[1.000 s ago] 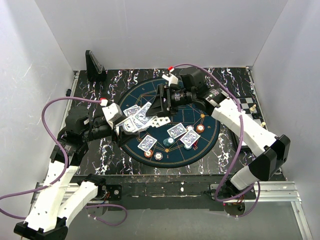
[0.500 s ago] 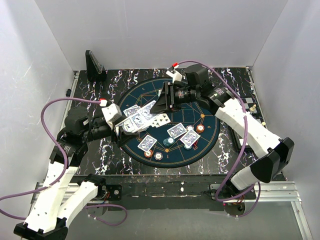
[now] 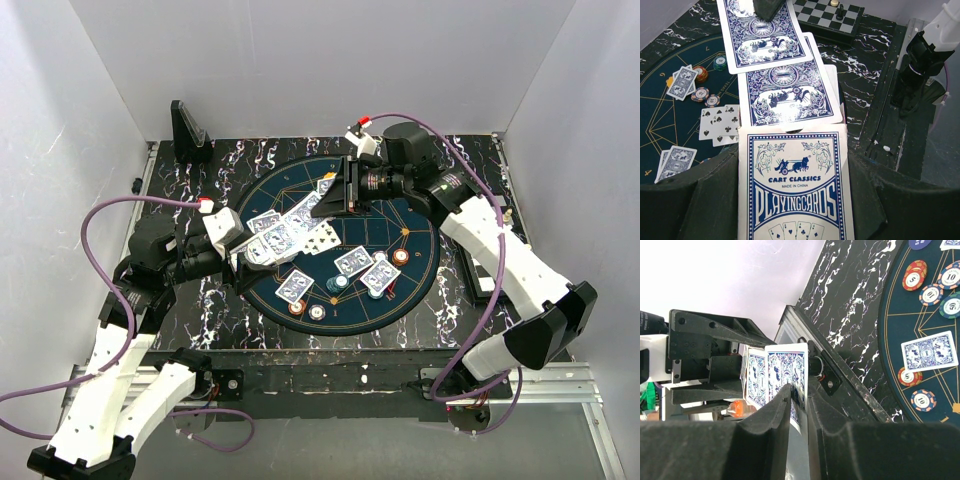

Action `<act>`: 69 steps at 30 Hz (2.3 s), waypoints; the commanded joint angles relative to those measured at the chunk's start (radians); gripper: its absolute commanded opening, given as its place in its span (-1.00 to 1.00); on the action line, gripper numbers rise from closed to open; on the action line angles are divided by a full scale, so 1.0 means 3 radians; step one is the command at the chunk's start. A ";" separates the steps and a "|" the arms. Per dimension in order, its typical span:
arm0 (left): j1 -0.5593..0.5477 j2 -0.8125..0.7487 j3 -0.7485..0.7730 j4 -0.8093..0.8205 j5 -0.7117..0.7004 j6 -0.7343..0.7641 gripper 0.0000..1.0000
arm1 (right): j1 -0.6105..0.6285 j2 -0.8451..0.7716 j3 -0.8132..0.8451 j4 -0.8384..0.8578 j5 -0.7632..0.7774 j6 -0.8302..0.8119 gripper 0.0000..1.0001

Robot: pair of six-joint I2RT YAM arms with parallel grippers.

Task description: Distribute texas hold em gaming equipment

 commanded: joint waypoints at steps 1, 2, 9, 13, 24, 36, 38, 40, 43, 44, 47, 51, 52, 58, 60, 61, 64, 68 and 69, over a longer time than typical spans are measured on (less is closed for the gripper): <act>-0.0012 -0.0039 0.0036 0.0088 0.0056 0.0006 -1.00 | -0.0039 -0.0113 0.0116 0.0108 -0.0010 -0.0017 -0.56; -0.0007 -0.0039 0.0031 0.0088 0.0066 0.0011 -1.00 | -0.0049 -0.0118 0.0116 0.0108 -0.0005 -0.0012 -0.62; -0.0012 -0.0034 0.0031 0.0088 0.0066 0.0006 -1.00 | -0.0115 -0.0169 0.0131 0.0164 -0.0082 0.0039 -0.67; -0.0012 -0.0034 0.0031 0.0088 0.0066 0.0016 -1.00 | -0.0197 -0.0225 0.0070 0.0368 -0.0199 0.0208 -0.68; -0.0007 -0.0049 0.0036 0.0073 0.0056 0.0021 -1.00 | -0.0442 -0.0348 -0.0232 0.0921 -0.0466 0.0648 -0.97; -0.0007 -0.0054 0.0077 0.0042 0.0051 0.0026 -1.00 | -0.0862 0.0080 -0.0691 0.0740 0.0011 0.0147 -0.97; -0.0007 -0.0044 0.0082 0.0037 0.0056 0.0031 -1.00 | -0.0857 0.0336 -0.0860 0.0935 -0.0071 0.0239 -0.97; -0.0007 -0.0044 0.0093 0.0022 0.0045 0.0026 -1.00 | -0.0842 0.0597 -0.0968 0.1155 -0.0077 0.0325 -0.97; -0.0007 -0.0044 0.0098 0.0011 0.0035 0.0041 -1.00 | -0.0831 0.1062 -0.0974 0.1361 -0.0123 0.0444 -0.97; -0.0007 -0.0039 0.0108 0.0011 0.0040 0.0041 -1.00 | -0.0821 0.1185 -0.0933 0.1360 -0.0108 0.0439 -0.97; -0.0007 -0.0029 0.0128 -0.0004 0.0025 0.0052 -1.00 | -0.0780 0.1456 -0.0841 0.1361 0.0040 0.0393 -0.97; -0.0007 -0.0029 0.0113 -0.0004 0.0025 0.0057 -1.00 | -0.0745 0.1778 -0.0677 0.1340 0.0138 0.0336 -0.97; -0.0012 -0.0029 0.0108 -0.0004 0.0025 0.0062 -1.00 | -0.0734 0.1850 -0.0646 0.1350 0.0143 0.0336 -0.97; -0.0007 -0.0024 0.0103 -0.0004 0.0015 0.0072 -1.00 | -0.0627 0.2070 -0.0539 0.1330 0.0235 0.0341 -0.97; -0.0007 -0.0019 0.0098 0.0006 0.0025 0.0077 -1.00 | -0.0576 0.2172 -0.0447 0.1284 0.0291 0.0321 -0.97; -0.0007 -0.0013 0.0098 0.0011 0.0030 0.0072 -1.00 | -0.0561 0.2213 -0.0416 0.1274 0.0307 0.0316 -0.97; -0.0007 -0.0013 0.0113 0.0017 0.0035 0.0057 -1.00 | -0.0515 0.2311 -0.0314 0.1167 0.0358 0.0300 -0.97; -0.0007 -0.0039 0.0098 -0.0014 0.0020 0.0077 -1.00 | -0.0463 0.2296 -0.0339 0.1069 0.0531 0.0280 -0.97; -0.0007 -0.0034 0.0093 -0.0019 0.0020 0.0077 -1.00 | -0.0448 0.2275 -0.0370 0.1059 0.0577 0.0270 -0.97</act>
